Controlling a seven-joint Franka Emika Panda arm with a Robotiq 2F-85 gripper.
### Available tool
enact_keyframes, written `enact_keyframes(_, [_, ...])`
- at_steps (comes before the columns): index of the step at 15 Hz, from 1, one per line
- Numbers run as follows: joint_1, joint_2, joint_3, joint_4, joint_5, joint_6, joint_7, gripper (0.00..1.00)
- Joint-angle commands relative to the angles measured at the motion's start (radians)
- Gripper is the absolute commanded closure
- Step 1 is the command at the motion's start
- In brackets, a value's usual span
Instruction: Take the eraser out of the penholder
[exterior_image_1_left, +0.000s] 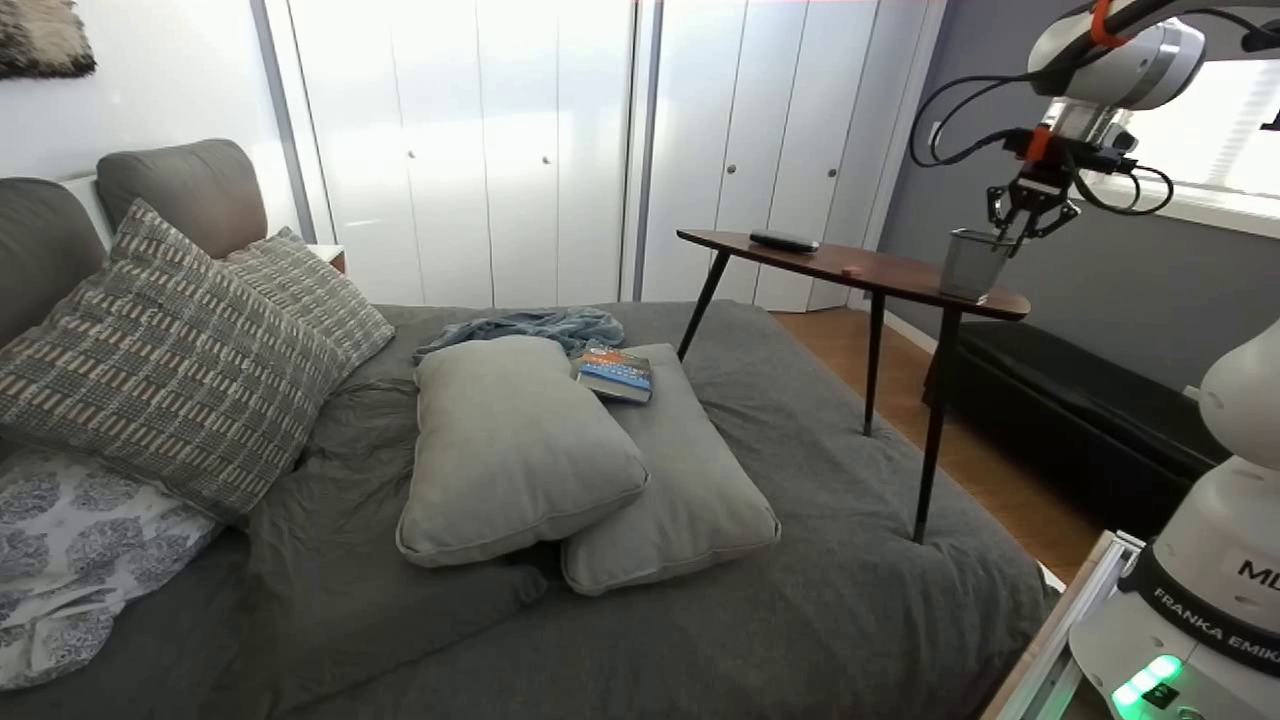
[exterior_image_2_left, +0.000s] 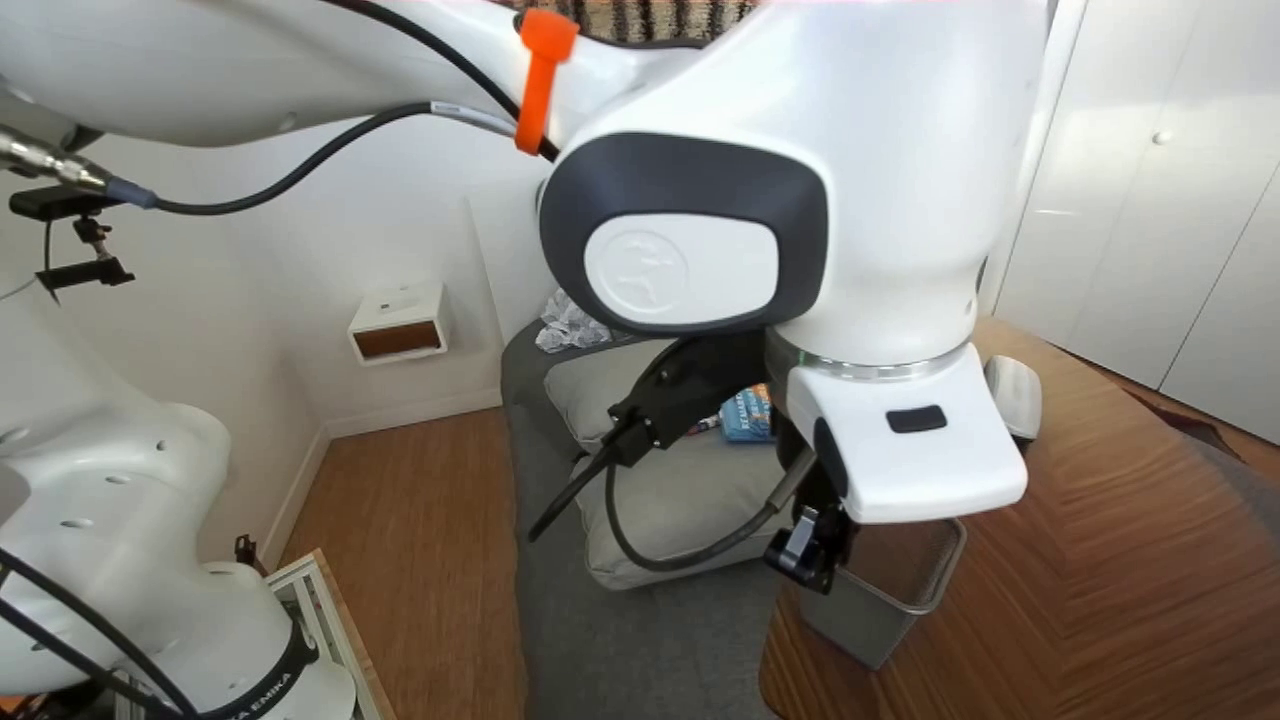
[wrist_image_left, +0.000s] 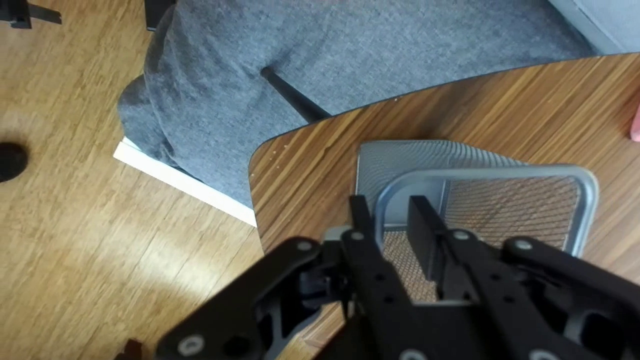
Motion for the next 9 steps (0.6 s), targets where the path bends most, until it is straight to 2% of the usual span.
enact_keyframes(1, [0.001, -0.018, 0.009, 0.007, -0.032, -0.039, 0.038, 0.42])
enact_keyframes(6, [0.014, -0.106, 0.040, 0.021, -0.132, 0.017, 0.094, 0.06])
enact_keyframes(7, [0.019, -0.124, 0.055, 0.028, -0.153, 0.038, 0.083, 0.02])
enact_keyframes(9, [0.045, -0.141, 0.090, 0.040, -0.166, 0.066, 0.014, 0.00])
